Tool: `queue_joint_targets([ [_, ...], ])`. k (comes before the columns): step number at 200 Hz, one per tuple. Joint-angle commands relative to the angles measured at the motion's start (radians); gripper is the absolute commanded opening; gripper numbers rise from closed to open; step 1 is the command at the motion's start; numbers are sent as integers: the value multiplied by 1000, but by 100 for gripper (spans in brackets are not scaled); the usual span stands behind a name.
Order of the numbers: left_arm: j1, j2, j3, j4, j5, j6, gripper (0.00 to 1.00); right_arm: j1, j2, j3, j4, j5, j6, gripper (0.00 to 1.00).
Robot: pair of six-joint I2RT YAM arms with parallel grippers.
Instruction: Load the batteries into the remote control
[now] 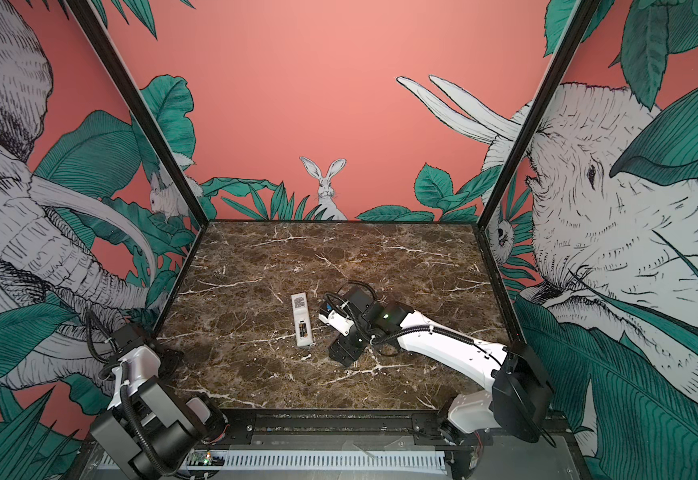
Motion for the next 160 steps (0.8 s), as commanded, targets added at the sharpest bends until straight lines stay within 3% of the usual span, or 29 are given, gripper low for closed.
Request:
queue_joint_targets([
  [1, 20, 47, 18, 70, 98, 55, 98, -7, 3, 12, 11, -9, -14, 83],
  [55, 21, -40, -80, 222, 182, 64, 98, -16, -9, 7, 7, 4, -21, 83],
  [106, 21, 55, -45, 191, 165, 51, 98, -25, -16, -4, 8, 2, -25, 83],
  [127, 19, 88, -45, 217, 216, 64, 96, -28, -20, -8, 14, 4, -27, 83],
  [160, -57, 30, -62, 221, 211, 63, 96, -39, -6, 8, 13, 4, -32, 83],
])
